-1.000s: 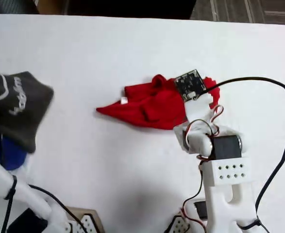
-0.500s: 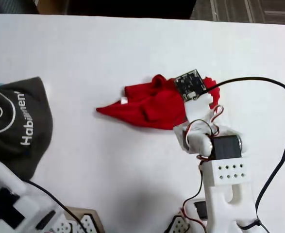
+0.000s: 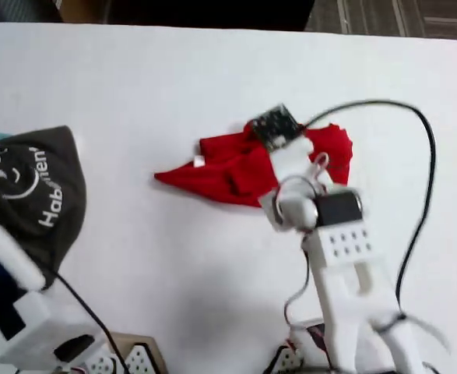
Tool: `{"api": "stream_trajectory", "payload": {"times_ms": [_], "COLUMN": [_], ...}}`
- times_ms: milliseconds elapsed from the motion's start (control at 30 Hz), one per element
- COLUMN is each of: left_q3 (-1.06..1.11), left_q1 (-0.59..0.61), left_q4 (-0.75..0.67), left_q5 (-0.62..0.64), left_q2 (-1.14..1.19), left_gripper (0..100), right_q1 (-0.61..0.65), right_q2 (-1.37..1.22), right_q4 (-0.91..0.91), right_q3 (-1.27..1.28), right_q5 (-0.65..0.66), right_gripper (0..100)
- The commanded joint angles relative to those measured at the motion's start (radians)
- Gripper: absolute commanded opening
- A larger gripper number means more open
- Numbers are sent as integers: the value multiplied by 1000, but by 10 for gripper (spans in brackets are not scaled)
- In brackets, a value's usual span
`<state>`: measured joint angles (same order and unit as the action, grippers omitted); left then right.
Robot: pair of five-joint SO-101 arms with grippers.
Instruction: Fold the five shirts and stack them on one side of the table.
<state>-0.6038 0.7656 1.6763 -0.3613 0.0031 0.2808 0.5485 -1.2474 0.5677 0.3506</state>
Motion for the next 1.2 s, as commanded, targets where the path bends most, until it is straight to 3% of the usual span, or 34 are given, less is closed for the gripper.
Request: {"api": "stream_trajectory", "payload": {"times_ms": [0,200,500,767,933,1067,1167], "left_q3": [-70,303,880,1190,1148,1084,998], "left_q1": [-186,-284,-279,-66,29,-54,-132], "left_q4": [114,71,-270,-626,-603,-459,-324], "left_q5": [25,34,34,14,32,35,37], "left_q2": [-12,18,-69,-209,-267,-308,-339], "left_gripper": [327,327,261,264,264,264,264], "right_q1": [16,139,274,260,234,217,206], "right_q2": [-179,-426,-792,-1087,-1214,-1285,-1319], "right_q4": [-16,-147,-148,-157,-199,-206,-217], "right_q3": [-227,-578,-858,-1062,-1174,-1246,-1295], "right_q5": [-5,-5,-6,-6,-6,-6,-6], "right_gripper": [232,232,231,231,231,219,64]}}
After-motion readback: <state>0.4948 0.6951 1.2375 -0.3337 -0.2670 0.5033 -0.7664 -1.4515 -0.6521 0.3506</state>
